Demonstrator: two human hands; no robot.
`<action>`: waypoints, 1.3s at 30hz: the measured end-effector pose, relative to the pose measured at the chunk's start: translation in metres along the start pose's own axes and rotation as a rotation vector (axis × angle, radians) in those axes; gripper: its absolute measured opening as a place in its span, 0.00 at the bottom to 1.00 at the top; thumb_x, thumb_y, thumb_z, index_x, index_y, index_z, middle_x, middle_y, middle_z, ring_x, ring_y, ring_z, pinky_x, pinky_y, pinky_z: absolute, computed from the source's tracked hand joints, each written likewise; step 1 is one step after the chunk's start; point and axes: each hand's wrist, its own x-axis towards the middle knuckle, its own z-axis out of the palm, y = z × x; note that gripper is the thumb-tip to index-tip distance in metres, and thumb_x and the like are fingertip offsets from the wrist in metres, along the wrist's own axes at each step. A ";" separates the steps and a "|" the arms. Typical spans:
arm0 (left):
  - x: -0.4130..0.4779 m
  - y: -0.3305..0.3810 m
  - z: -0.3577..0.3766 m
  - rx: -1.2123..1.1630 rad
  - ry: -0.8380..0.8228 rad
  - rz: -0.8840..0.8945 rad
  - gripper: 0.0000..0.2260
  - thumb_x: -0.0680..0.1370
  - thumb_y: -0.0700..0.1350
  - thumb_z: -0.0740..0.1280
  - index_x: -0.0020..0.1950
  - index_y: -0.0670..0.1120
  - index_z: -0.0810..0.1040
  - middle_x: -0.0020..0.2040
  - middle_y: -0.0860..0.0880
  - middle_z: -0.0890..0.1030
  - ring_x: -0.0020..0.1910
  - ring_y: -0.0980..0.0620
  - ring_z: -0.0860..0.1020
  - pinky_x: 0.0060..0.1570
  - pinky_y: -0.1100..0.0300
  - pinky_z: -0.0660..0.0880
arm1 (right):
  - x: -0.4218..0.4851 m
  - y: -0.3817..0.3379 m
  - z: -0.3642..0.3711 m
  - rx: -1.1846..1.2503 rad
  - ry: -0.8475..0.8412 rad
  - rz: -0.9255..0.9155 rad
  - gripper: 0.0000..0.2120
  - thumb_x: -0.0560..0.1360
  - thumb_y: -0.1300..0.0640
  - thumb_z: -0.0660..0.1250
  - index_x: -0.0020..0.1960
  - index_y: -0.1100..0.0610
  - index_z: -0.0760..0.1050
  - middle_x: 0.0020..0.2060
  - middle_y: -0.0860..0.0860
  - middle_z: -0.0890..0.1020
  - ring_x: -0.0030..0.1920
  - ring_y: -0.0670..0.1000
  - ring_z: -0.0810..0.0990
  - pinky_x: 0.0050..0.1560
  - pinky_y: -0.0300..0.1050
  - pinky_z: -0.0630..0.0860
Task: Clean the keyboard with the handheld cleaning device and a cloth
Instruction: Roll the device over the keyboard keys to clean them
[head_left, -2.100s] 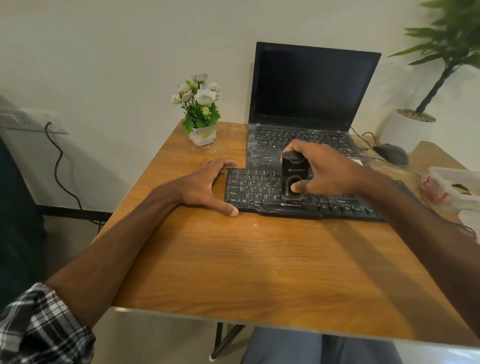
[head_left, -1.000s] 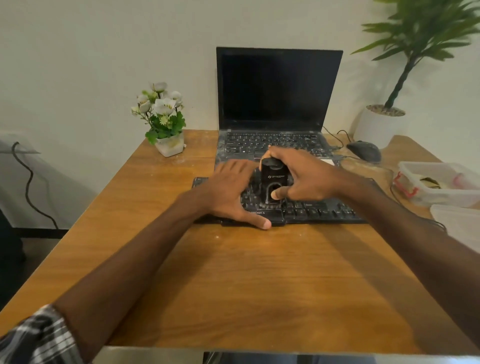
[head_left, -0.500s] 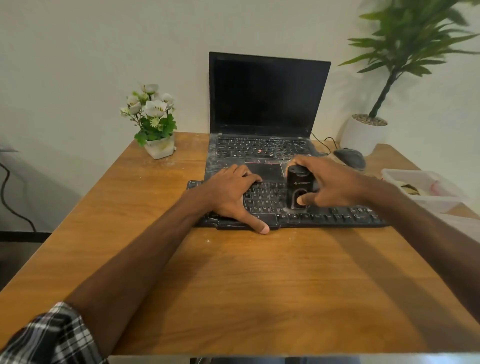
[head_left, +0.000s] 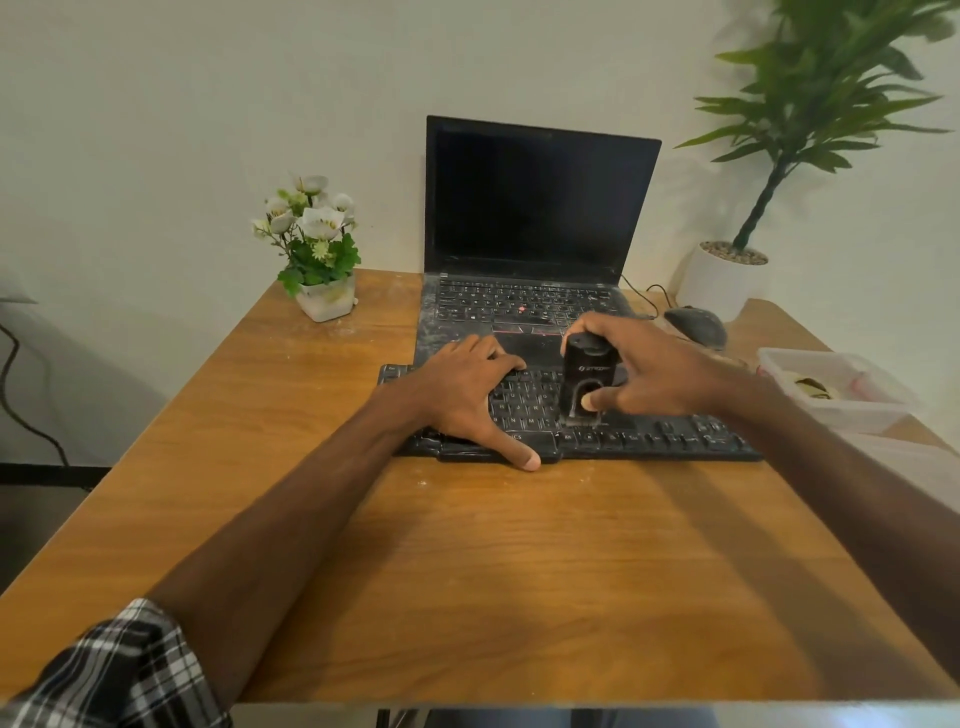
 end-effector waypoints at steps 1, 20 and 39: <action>0.000 0.000 0.000 0.001 -0.001 0.000 0.61 0.59 0.83 0.68 0.83 0.51 0.59 0.69 0.52 0.65 0.63 0.56 0.60 0.72 0.49 0.65 | -0.001 0.004 0.000 0.015 -0.001 0.018 0.28 0.69 0.63 0.78 0.64 0.50 0.70 0.52 0.46 0.80 0.53 0.46 0.81 0.53 0.44 0.79; 0.000 -0.001 -0.001 0.008 -0.020 -0.013 0.60 0.58 0.83 0.67 0.83 0.53 0.57 0.69 0.52 0.64 0.68 0.51 0.64 0.73 0.46 0.65 | -0.014 0.023 -0.017 -0.061 0.021 0.029 0.27 0.69 0.63 0.78 0.63 0.52 0.71 0.50 0.43 0.79 0.52 0.43 0.79 0.46 0.33 0.71; -0.001 -0.001 0.000 0.009 -0.010 -0.013 0.59 0.60 0.81 0.70 0.83 0.54 0.58 0.70 0.52 0.65 0.68 0.50 0.64 0.73 0.48 0.64 | -0.017 0.049 -0.035 -0.223 -0.027 0.060 0.27 0.69 0.64 0.78 0.61 0.48 0.70 0.50 0.45 0.78 0.52 0.46 0.78 0.44 0.37 0.72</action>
